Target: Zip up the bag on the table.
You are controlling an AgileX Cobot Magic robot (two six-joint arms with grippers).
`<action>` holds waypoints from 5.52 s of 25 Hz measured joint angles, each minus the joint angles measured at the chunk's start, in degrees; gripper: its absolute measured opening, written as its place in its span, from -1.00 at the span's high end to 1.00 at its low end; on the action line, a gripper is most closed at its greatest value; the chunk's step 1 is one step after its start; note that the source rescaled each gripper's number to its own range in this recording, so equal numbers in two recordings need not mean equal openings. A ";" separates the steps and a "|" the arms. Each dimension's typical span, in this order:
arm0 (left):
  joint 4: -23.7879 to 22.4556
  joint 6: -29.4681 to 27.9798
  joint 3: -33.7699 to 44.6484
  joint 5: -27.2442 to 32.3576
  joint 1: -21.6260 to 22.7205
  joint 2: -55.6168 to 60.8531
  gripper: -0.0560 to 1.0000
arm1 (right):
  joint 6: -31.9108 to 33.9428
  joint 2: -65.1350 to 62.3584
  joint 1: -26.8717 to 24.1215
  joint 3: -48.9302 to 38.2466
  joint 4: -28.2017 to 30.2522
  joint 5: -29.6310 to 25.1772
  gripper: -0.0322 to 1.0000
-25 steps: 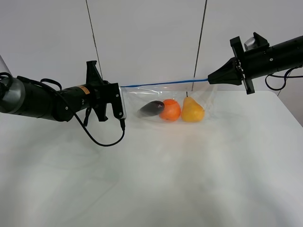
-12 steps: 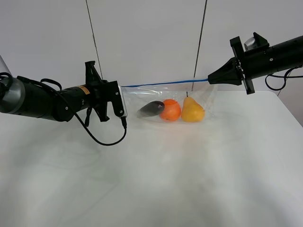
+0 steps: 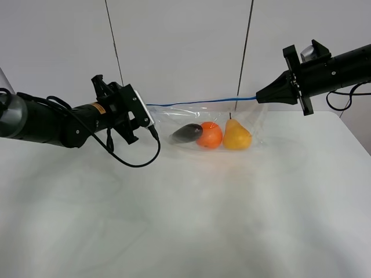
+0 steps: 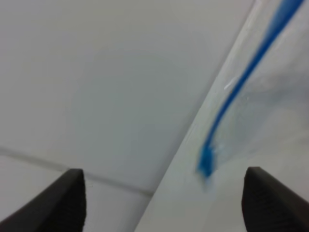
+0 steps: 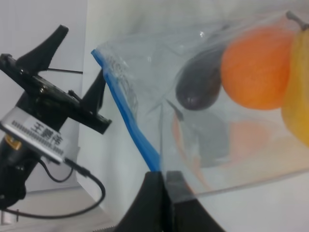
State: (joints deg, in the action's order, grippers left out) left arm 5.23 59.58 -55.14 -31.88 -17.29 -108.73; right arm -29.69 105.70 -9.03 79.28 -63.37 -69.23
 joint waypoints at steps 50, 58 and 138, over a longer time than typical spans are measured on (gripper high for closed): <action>7.43 -46.45 -38.76 101.37 21.83 8.07 -1.00 | -2.60 -1.61 0.00 1.88 5.05 0.00 -0.96; 7.54 -46.45 -38.76 101.62 21.83 15.28 -1.00 | 8.45 -3.39 0.00 12.24 27.32 -0.11 -1.00; -1.40 -56.57 22.19 98.83 21.83 107.09 -1.00 | 36.79 -106.01 8.10 -51.00 69.09 10.38 -1.00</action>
State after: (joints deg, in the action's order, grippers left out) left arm 3.83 3.02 -32.94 66.96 4.54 -1.64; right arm 7.10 -0.32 -0.93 28.28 5.72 -58.85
